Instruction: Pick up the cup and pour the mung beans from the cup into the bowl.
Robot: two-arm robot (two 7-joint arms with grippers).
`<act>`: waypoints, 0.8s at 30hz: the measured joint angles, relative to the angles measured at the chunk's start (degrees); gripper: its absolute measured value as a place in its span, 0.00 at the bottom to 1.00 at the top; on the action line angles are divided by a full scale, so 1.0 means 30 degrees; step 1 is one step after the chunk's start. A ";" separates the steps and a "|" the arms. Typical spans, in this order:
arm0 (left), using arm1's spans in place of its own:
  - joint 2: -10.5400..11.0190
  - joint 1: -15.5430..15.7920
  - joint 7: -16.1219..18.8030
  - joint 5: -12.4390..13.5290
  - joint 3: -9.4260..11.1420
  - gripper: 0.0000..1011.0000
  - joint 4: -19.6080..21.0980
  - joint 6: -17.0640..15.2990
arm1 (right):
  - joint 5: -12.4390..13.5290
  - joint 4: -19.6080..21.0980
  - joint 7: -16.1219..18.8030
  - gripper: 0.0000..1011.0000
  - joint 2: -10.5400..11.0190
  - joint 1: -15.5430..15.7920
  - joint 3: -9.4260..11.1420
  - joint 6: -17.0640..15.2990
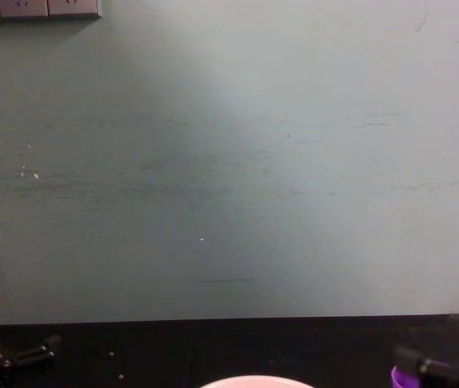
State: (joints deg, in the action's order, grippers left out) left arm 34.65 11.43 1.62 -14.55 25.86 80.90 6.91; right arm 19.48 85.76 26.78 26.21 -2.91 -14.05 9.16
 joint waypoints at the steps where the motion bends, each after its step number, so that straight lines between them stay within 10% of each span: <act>1: 0.0000 0.0000 0.0000 0.0000 -0.0001 0.99 0.0000 0.0001 | 0.0238 0.0322 0.0023 0.99 0.0084 0.0100 0.0139 -0.0110; 14: -0.0001 0.0000 0.0000 0.0001 0.0000 0.99 0.0000 0.0001 | 0.1466 0.3091 -0.0303 0.99 0.0817 0.1472 0.1354 -0.0529; 24: 0.0000 -0.0001 0.0000 0.0001 0.0000 0.99 0.0000 0.0001 | 0.0948 0.3252 -0.2041 0.99 -0.0183 0.2530 0.2577 0.1119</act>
State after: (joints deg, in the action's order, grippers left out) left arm 34.65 11.43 1.62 -14.55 25.86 80.90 6.91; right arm 22.32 95.51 20.66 25.67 4.68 -6.31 12.52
